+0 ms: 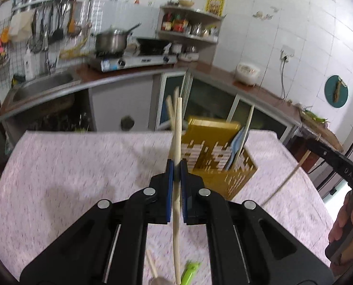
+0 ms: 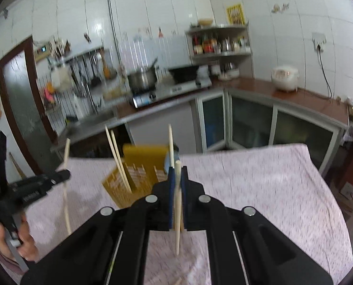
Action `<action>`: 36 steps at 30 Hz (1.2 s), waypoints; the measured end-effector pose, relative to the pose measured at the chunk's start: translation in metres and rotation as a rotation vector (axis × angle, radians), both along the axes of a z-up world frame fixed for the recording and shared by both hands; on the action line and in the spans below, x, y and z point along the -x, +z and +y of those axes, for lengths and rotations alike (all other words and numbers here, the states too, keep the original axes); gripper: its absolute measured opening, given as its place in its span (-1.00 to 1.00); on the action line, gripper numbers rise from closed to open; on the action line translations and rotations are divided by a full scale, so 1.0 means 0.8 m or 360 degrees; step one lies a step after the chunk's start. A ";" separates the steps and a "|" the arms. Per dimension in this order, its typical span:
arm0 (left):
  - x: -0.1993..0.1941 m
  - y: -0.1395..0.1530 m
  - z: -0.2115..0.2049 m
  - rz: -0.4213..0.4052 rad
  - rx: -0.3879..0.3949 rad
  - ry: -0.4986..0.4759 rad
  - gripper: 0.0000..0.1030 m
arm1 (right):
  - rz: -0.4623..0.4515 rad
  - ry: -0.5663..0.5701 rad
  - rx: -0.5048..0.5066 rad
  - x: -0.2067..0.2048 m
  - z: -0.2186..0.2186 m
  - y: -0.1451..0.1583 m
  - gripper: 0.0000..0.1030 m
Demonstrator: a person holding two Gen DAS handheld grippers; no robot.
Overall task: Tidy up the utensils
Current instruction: 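Lift and carry both chopsticks up to the yellow holder with both tools, then lower the chopsticks into the yellow holder and open both tools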
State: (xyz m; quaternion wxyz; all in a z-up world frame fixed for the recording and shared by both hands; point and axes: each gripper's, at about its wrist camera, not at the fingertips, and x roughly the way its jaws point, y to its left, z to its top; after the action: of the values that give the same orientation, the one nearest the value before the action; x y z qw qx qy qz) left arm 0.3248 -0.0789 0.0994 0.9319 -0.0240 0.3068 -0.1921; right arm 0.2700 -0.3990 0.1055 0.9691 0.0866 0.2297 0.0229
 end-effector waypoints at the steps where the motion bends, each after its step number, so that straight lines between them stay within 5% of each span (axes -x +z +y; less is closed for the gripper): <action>1: -0.003 0.007 -0.006 -0.0021 -0.0002 -0.0005 -0.91 | -0.0030 0.0004 -0.0007 -0.003 0.000 0.012 -0.89; 13: -0.056 0.103 -0.061 -0.0390 0.0124 0.0011 -0.91 | -0.0183 0.0033 0.0019 -0.045 0.006 0.123 -0.90; 19: -0.087 0.084 -0.083 -0.0529 0.0106 0.0035 -0.91 | -0.0143 0.0062 0.0046 -0.071 0.008 0.100 -0.90; 36: -0.122 -0.027 -0.070 -0.0462 0.0103 0.0011 -0.91 | 0.0028 0.0146 0.0162 -0.114 0.037 -0.006 -0.90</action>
State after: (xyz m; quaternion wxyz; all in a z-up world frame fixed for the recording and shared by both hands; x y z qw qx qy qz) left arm 0.4223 -0.1348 0.0781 0.9658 -0.0271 0.1623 -0.2003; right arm 0.3611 -0.3698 0.1009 0.9681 0.0267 0.2429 0.0549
